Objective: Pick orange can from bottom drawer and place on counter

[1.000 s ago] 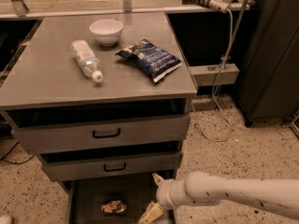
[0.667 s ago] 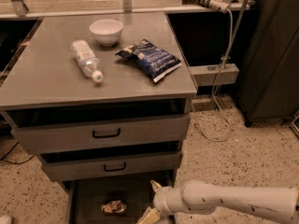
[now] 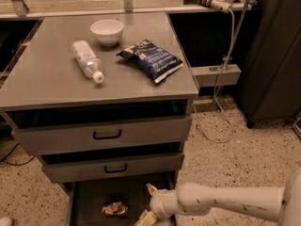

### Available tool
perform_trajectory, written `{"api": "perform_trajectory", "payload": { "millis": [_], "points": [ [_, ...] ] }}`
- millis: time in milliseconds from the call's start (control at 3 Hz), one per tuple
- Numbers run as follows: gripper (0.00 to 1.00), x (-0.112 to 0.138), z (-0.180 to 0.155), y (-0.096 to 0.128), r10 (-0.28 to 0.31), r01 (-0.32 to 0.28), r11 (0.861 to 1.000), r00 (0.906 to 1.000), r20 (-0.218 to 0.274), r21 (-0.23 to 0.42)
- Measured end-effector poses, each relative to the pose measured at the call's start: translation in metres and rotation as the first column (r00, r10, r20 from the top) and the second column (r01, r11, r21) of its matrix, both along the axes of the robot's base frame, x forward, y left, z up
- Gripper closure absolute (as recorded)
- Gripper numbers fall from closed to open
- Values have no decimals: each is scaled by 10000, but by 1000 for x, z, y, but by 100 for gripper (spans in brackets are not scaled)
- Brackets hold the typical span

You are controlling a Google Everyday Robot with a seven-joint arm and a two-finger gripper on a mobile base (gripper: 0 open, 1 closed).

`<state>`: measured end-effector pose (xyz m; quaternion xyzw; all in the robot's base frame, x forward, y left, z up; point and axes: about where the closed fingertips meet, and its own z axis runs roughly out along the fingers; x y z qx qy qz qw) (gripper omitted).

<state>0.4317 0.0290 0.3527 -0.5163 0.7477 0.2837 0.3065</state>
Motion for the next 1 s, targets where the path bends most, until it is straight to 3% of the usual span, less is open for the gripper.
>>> {"api": "perform_trajectory", "payload": {
  "millis": [333, 1000],
  "points": [
    [0, 19, -67, 38, 605, -602, 9981, 9977, 309, -117],
    [0, 26, -87, 52, 573, -574, 9984, 9974, 427, -4]
  ]
}}
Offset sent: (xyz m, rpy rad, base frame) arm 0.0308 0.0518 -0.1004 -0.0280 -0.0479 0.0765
